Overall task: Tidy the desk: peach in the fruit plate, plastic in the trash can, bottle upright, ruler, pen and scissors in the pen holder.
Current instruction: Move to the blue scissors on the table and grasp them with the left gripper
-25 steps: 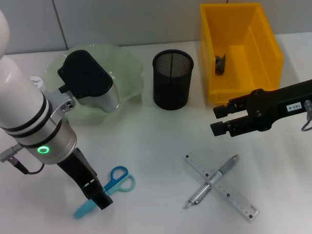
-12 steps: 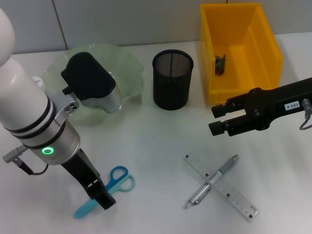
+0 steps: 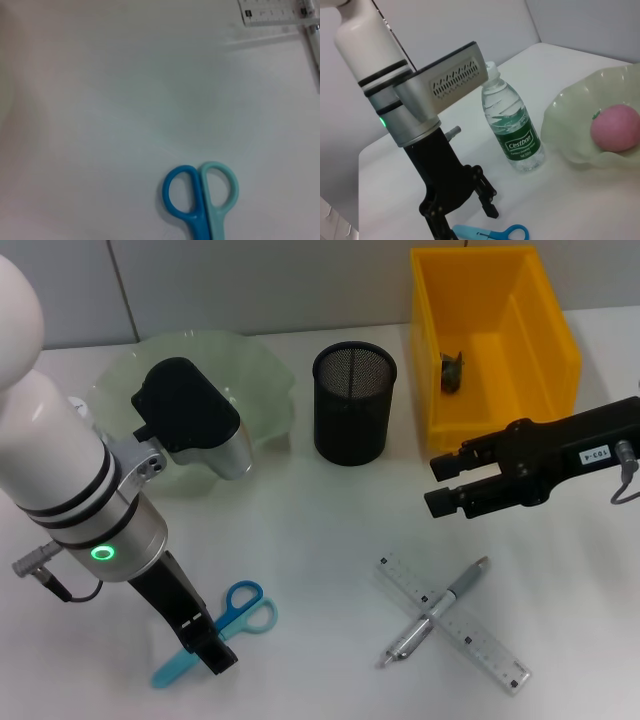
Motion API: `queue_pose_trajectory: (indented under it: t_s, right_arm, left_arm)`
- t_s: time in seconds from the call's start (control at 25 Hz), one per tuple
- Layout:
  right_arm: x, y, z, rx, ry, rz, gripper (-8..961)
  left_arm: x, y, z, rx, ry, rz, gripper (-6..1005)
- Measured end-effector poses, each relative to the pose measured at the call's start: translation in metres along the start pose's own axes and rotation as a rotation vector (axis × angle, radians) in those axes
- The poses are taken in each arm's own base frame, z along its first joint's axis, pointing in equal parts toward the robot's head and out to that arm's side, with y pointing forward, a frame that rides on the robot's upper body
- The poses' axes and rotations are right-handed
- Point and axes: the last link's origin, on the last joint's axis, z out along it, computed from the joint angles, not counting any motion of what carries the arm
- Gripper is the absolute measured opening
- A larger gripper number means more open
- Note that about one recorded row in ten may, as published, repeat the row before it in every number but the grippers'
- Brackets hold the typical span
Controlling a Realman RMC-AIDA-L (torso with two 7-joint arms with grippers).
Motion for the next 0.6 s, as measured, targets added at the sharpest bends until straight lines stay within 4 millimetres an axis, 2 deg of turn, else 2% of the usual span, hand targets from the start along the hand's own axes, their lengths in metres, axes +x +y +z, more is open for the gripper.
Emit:
queue_pose_trajectory:
  t_s: [0.6]
  right_arm:
    - [0.0001, -0.0005, 0.0003, 0.001, 0.012, 0.012, 656]
  left_arm:
    - [0.0024, 0.0018, 0.0055, 0.014, -0.001, 0.033, 784]
